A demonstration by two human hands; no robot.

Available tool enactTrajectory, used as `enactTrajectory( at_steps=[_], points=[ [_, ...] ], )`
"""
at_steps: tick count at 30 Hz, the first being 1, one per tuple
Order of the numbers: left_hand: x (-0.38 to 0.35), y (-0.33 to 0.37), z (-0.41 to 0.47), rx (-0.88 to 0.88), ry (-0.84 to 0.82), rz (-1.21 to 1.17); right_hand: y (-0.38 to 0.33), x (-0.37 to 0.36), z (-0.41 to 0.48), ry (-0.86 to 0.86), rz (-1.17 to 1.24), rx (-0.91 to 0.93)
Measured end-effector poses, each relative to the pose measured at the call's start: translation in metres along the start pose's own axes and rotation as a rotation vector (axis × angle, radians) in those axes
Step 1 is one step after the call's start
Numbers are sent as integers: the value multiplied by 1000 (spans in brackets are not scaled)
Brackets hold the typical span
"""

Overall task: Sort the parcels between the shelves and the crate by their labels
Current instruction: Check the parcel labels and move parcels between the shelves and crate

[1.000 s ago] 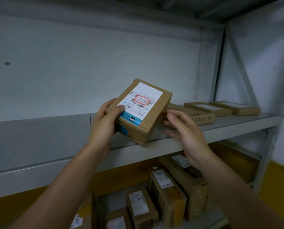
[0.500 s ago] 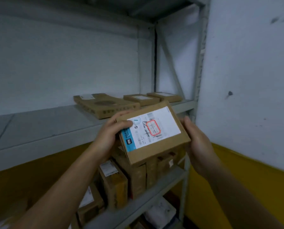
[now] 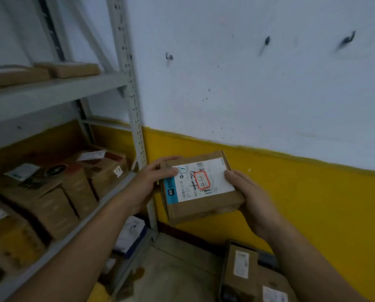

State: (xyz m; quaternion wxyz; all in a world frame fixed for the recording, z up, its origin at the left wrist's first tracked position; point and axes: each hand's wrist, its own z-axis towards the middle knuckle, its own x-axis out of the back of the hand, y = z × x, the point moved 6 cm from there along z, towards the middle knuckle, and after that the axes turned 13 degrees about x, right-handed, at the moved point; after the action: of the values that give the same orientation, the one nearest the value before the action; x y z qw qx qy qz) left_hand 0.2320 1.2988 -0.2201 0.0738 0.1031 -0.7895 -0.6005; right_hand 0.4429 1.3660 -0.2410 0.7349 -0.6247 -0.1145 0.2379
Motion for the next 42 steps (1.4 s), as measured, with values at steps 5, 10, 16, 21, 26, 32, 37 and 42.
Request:
enactTrajectory(
  at_steps=[5,10,16,21,26,32,37,42],
  points=[
    [-69,-45,71,132,-100,18,51,86,1,213,0,-86],
    [-118,-95,137,247,-198,20,97,150,16,401,5,-142],
    [-166,-170,201,447,-324,76,159,217,20,599,34,-283],
    [-210,-217,224,561,-398,86,205,259,2,730,66,-365],
    [-249,-265,244,643,-387,81,252,297,-9,772,77,-436],
    [-286,-339,257,732,-275,47,330,347,-21,711,82,-572],
    [-317,-404,270,774,-201,17,392,384,-40,660,93,-647],
    [-354,-489,282,833,-177,13,471,423,-74,619,66,-732]
  ],
)
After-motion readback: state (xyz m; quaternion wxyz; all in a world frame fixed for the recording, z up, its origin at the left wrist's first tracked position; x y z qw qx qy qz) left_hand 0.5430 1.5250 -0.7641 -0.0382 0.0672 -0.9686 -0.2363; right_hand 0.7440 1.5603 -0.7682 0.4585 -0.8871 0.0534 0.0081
